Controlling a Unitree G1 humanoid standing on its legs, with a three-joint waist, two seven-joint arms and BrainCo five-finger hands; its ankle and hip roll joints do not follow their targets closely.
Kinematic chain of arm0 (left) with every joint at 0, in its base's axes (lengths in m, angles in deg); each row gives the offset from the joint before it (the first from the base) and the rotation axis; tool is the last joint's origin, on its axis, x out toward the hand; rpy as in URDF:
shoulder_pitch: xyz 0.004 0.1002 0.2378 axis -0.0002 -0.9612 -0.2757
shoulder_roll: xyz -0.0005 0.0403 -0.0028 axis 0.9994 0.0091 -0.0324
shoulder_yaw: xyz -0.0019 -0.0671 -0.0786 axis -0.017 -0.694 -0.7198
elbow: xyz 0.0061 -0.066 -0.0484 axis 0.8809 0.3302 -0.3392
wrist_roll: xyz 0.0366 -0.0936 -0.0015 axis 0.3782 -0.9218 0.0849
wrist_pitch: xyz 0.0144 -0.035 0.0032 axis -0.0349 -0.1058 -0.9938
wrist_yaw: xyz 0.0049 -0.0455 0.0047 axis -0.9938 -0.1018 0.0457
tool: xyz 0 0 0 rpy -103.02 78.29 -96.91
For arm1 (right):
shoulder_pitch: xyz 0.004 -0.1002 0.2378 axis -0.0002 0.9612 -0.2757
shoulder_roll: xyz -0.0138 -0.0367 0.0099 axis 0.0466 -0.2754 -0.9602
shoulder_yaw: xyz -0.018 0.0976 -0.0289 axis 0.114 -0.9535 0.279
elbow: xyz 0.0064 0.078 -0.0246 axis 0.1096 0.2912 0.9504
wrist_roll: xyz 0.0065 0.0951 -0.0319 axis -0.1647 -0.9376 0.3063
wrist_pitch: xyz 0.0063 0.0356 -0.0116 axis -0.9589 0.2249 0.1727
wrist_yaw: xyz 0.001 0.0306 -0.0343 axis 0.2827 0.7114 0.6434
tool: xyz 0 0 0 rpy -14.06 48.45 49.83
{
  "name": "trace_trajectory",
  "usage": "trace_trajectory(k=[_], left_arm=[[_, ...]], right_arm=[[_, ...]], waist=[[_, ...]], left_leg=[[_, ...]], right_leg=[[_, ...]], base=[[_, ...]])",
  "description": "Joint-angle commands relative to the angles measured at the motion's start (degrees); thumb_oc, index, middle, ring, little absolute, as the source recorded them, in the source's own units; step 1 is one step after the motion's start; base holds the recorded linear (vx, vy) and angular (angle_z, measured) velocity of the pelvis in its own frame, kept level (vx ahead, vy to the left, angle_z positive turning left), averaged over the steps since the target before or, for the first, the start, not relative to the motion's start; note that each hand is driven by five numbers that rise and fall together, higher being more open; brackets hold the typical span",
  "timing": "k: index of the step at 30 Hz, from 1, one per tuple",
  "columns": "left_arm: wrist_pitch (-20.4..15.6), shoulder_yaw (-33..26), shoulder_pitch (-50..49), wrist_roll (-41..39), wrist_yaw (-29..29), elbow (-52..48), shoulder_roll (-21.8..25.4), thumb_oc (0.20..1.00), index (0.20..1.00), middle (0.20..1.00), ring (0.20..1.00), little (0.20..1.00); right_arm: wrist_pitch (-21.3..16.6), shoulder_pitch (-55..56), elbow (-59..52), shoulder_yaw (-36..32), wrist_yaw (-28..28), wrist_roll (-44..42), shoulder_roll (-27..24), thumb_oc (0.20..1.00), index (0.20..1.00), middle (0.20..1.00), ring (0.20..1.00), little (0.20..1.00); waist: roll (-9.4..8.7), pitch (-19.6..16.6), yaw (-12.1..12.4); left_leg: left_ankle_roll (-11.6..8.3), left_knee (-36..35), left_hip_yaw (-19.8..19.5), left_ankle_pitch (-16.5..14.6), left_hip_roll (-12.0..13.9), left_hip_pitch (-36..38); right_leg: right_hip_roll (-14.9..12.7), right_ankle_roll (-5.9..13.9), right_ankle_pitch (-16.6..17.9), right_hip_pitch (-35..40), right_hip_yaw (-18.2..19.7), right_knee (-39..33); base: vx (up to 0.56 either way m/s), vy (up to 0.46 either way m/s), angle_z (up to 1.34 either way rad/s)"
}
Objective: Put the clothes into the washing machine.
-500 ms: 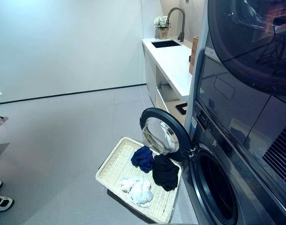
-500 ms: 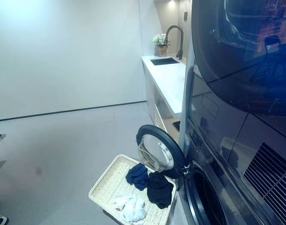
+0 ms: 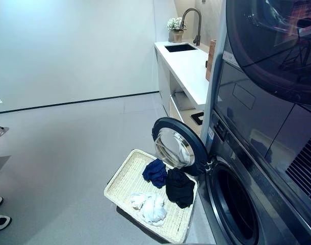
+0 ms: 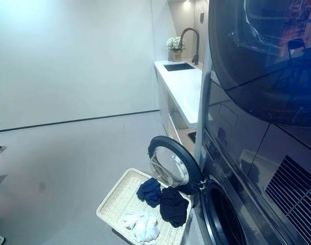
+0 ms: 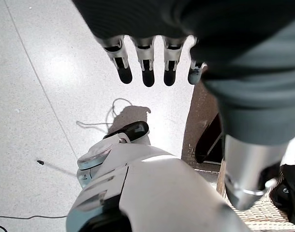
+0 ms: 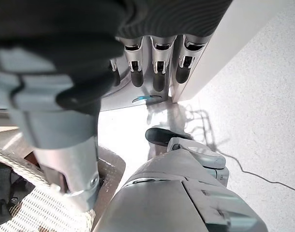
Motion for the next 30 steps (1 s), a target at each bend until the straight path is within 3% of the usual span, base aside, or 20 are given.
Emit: trace_trajectory(k=[1, 15, 22, 26, 29, 30], left_arm=[[-0.8, -0.3, 5.3, -0.6, 0.2, 3.6, 0.5, 1.000, 1.000, 1.000, 1.000, 1.000], [-0.8, -0.8, 5.1, -2.4, -0.3, 3.4, 0.5, 1.000, 1.000, 1.000, 1.000, 1.000], [-2.3, -0.5, 6.8, -6.7, -2.9, 1.6, 1.0, 1.000, 1.000, 1.000, 1.000, 1.000], [-7.8, 0.2, 11.6, -13.0, -7.3, -1.1, 1.6, 1.000, 1.000, 1.000, 1.000, 1.000], [-10.7, 0.4, 13.4, -14.8, -9.7, -1.5, 1.8, 1.000, 1.000, 1.000, 1.000, 1.000], [-13.7, 0.0, 14.7, -17.4, -12.0, -2.6, 1.8, 1.000, 1.000, 1.000, 1.000, 1.000]], right_arm=[[-0.3, -5.3, 3.8, 1.1, -0.5, -0.3, 2.1, 1.000, 1.000, 1.000, 1.000, 1.000], [-0.3, -5.0, 3.6, 0.9, -0.2, 0.0, 1.9, 1.000, 1.000, 1.000, 1.000, 1.000], [-0.1, -6.8, 1.9, 1.5, -0.6, -1.7, 0.7, 1.000, 1.000, 1.000, 1.000, 1.000], [-3.2, -11.2, -0.9, 2.8, -1.5, -6.0, -0.5, 1.000, 1.000, 1.000, 1.000, 1.000], [-4.4, -12.7, -1.8, 3.4, -1.9, -7.0, -0.7, 1.000, 1.000, 1.000, 1.000, 1.000], [-5.7, -13.7, -2.6, 3.4, -2.3, -7.8, -0.9, 1.000, 1.000, 1.000, 1.000, 1.000]], waist=[[-3.83, 1.1, 1.1], [-3.89, 1.9, 1.0], [-3.28, 4.9, 0.8], [-2.73, 10.8, 0.6], [-2.69, 12.6, 0.6], [-2.59, 14.3, 0.5]], left_leg=[[3.35, 0.1, -0.2, -1.0, -1.6, 1.6], [3.42, 0.1, -0.3, -0.9, -1.7, 1.4], [3.43, 0.1, -0.3, 0.1, -1.4, -1.3], [3.83, 0.1, -1.6, 1.6, -1.8, -6.6], [4.00, 0.1, -2.3, 2.0, -2.1, -8.3], [4.20, 0.1, -3.3, 2.3, -2.7, -9.9]], right_leg=[[-4.8, 2.41, 2.1, 0.0, 2.5, 0.5], [-4.7, 2.38, 2.3, -0.3, 2.6, 0.5], [-4.4, 2.15, 2.8, -3.7, 3.1, 1.5], [-3.9, 1.73, 3.6, -9.8, 4.0, 3.1], [-3.6, 1.56, 4.0, -11.4, 4.3, 3.3], [-3.3, 1.47, 4.5, -12.8, 4.9, 3.2]], base=[[0.00, 0.000, 0.00], [0.01, 0.000, 0.00], [0.00, 0.001, -0.02], [-0.19, 0.004, -0.12], [-0.10, 0.007, 0.00], [-0.07, 0.034, 0.02]])
